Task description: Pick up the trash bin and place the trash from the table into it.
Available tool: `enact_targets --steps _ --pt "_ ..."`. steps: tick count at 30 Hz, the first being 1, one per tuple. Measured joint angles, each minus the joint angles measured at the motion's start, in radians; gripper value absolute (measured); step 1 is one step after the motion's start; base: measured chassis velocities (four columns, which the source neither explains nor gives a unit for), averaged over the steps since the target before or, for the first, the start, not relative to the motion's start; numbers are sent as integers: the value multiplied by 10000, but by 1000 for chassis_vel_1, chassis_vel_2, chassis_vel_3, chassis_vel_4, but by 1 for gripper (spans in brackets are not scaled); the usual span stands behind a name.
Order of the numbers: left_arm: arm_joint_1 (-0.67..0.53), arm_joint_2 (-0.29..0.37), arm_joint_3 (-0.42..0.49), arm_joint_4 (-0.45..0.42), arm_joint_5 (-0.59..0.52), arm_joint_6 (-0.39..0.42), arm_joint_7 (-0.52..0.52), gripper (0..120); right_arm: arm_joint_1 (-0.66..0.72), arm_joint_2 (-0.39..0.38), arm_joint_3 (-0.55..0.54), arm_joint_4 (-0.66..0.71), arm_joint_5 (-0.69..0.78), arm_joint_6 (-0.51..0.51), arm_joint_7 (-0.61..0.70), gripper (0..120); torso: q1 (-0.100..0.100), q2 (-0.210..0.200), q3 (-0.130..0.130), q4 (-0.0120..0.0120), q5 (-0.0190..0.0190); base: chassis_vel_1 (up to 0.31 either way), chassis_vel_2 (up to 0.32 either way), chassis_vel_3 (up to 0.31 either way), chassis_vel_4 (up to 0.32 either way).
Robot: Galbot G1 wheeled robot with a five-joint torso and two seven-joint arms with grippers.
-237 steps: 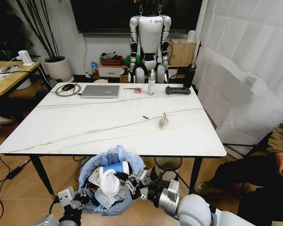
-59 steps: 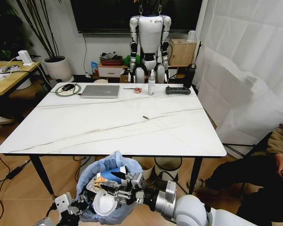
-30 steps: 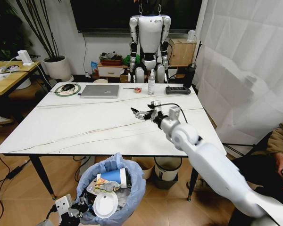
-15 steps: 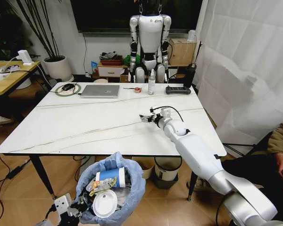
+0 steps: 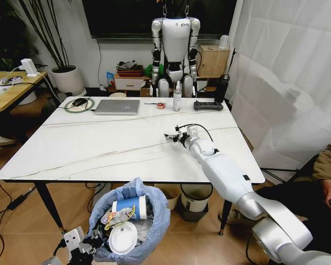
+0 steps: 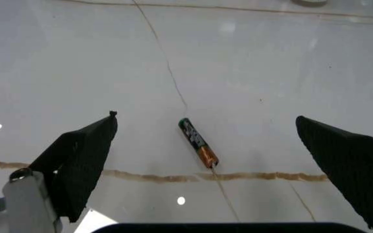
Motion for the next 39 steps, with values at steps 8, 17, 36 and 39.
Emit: enact_targets --steps 8,17,36,39 --pt "-5 -12 -5 -11 16 -3 1 0 -81 41 -72 -263 -205 86 -21 100 0 0 0 -2 2 0 0 0 0" --pt "-18 -6 -7 -12 22 -11 1 0 -172 187 -54 -496 -420 226 -31 88 0 2 0 -2 2 0 0 0 0" --pt "-65 25 -14 24 -21 -19 4 0 -195 139 -92 -480 -420 233 -28 21 0 2 0 -1 3 0 0 0 0" --pt "-73 29 -13 26 -31 -19 4 0 -247 83 -148 -420 -422 234 -23 11 0 3 -1 -2 2 0 0 0 0"
